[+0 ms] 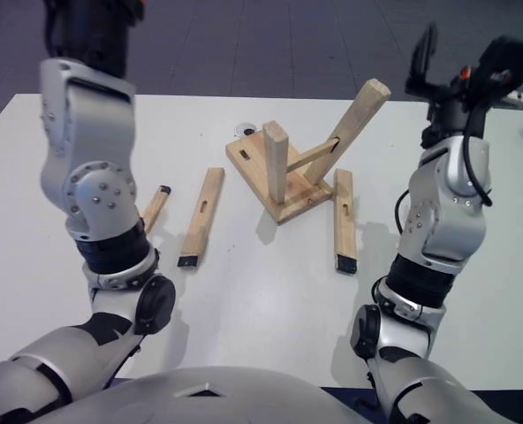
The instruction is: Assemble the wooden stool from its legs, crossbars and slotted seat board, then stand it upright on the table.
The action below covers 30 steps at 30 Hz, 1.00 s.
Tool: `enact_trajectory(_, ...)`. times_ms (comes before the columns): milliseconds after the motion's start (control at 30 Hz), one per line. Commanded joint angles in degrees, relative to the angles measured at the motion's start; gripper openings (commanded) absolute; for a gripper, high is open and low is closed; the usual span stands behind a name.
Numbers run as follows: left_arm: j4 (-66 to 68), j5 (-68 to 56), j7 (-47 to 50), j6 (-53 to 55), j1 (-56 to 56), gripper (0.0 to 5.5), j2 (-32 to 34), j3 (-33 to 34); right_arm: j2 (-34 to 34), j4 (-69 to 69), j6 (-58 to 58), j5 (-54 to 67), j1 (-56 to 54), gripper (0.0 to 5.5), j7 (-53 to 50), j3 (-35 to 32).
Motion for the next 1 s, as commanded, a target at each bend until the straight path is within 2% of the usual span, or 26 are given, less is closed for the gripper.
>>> enact_trajectory(33,0.3,0.7,1.7,1.3,5.1,5.38,5.1,6.3,-7.5,-10.9,7.9,12.8,2.6,5.40,14.4,7.6)
enact_trajectory(167,0.5,1.2,2.1,0.7,6.7,5.38,4.4,4.2,-14.1,-12.1,6.1,2.6,6.9,5.40,21.5,23.9)
enact_trajectory(300,1.9,2.2,2.2,0.4,6.4,5.38,2.8,1.2,-14.9,-6.1,2.8,-9.9,6.9,5.40,18.2,31.5)
enact_trajectory(533,2.5,4.3,3.0,0.9,8.9,5.38,2.3,-0.9,-20.5,5.2,-4.0,-17.1,0.5,5.40,19.5,24.1)
enact_trajectory(733,2.6,6.3,3.8,1.9,10.1,5.38,3.0,-1.5,-18.6,7.3,-7.6,-18.3,-1.8,5.40,18.6,22.5)
enact_trajectory(800,2.5,6.8,4.0,2.1,9.9,5.38,2.7,-1.8,-16.6,4.6,-7.1,-15.7,-1.1,5.40,18.7,21.9)
enact_trajectory(900,1.2,7.1,4.3,2.3,9.6,5.38,2.6,-1.8,-10.2,-4.0,0.0,-2.1,-1.9,5.40,18.1,19.5)
enact_trajectory(1000,0.1,6.6,5.0,2.5,9.1,5.38,2.4,-0.8,-1.4,-6.1,7.8,5.3,-3.6,5.40,11.4,22.4)
